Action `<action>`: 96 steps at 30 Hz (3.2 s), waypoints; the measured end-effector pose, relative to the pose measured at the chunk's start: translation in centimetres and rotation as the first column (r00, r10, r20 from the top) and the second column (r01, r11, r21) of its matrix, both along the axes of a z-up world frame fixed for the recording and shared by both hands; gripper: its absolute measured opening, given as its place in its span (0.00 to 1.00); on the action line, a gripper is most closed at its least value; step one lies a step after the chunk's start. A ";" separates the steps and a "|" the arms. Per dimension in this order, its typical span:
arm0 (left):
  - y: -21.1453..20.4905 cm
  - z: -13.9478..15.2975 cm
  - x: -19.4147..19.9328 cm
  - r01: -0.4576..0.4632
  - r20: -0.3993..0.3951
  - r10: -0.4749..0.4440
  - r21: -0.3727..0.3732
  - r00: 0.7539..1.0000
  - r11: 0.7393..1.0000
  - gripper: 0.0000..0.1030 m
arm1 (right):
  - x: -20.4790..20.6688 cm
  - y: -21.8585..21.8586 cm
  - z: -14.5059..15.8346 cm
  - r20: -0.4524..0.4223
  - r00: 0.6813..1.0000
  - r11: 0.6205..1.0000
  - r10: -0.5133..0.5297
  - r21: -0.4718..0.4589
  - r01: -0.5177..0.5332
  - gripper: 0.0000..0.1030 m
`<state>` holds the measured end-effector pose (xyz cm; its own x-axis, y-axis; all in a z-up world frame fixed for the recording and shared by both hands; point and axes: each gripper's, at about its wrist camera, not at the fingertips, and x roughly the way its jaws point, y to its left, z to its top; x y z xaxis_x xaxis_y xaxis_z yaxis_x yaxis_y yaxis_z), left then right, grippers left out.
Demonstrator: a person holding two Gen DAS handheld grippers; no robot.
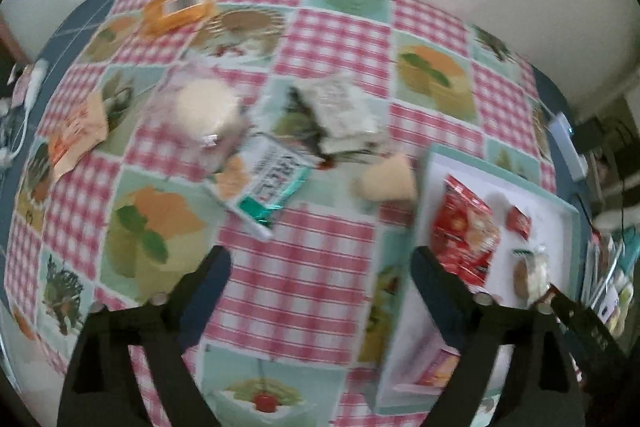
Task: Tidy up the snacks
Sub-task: 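Withdraw both open grippers from the tray to the snack pile, then grasp the green-and-white biscuit bag with the right gripper while the left grasps the orange Swiss roll bag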
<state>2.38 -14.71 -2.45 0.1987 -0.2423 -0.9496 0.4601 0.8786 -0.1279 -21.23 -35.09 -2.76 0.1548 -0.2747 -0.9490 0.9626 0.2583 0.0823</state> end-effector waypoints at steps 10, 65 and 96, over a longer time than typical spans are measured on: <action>4.3 -0.6 3.5 -0.150 -0.036 0.151 0.023 0.988 0.988 0.90 | 4.7 4.1 1.6 0.005 0.983 0.980 0.182 -0.087 -0.181 1.00; 22.3 -1.4 18.2 -0.484 0.062 0.480 0.072 0.875 0.872 0.91 | 22.6 16.4 0.3 0.126 0.876 0.885 0.465 -0.094 -0.456 1.00; 18.9 -5.8 22.2 -0.400 -0.010 0.400 0.006 0.916 0.916 0.92 | 27.3 16.4 -4.9 0.057 0.867 0.869 0.494 -0.022 -0.494 1.00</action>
<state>24.57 4.15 -8.22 0.2685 -0.1410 -0.9529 0.0684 0.9895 -0.1271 6.10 -18.65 -7.66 0.3278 -0.1538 -0.9321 0.7024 0.6996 0.1316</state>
